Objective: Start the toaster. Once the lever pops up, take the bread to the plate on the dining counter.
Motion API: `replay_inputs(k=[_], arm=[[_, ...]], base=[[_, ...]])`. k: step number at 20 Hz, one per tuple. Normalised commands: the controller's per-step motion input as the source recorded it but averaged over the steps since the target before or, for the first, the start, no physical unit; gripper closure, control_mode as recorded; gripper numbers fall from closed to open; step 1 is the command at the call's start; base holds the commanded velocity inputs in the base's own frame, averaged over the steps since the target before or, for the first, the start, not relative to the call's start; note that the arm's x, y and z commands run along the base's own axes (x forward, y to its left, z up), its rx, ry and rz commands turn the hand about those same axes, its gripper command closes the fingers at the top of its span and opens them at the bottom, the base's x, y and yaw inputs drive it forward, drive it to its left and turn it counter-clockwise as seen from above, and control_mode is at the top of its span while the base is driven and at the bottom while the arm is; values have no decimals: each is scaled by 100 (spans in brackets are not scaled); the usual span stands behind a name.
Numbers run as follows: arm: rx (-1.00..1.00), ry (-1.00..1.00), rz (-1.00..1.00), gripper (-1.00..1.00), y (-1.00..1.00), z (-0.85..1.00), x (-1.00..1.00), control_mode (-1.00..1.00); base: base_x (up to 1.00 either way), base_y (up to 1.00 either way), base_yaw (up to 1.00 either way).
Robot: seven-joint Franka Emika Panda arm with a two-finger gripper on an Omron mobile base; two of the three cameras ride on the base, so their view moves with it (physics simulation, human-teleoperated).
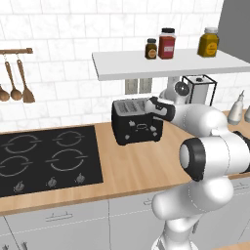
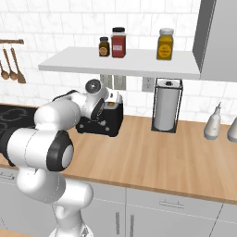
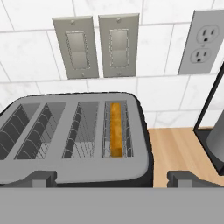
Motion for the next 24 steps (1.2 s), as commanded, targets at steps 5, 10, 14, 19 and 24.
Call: replay_inputs(k=[5, 10, 14, 19, 24], arm=[[0, 0, 0, -100, 0, 0, 0, -100], [0, 0, 0, -100, 0, 0, 0, -100], [0, 0, 0, -100, 0, 0, 0, -100], [0, 0, 0, -100, 0, 0, 0, -100], [0, 0, 0, -100, 0, 0, 0, -100]], base=[[0, 0, 0], [0, 0, 0], [0, 0, 0], [0, 0, 0], [0, 0, 0]])
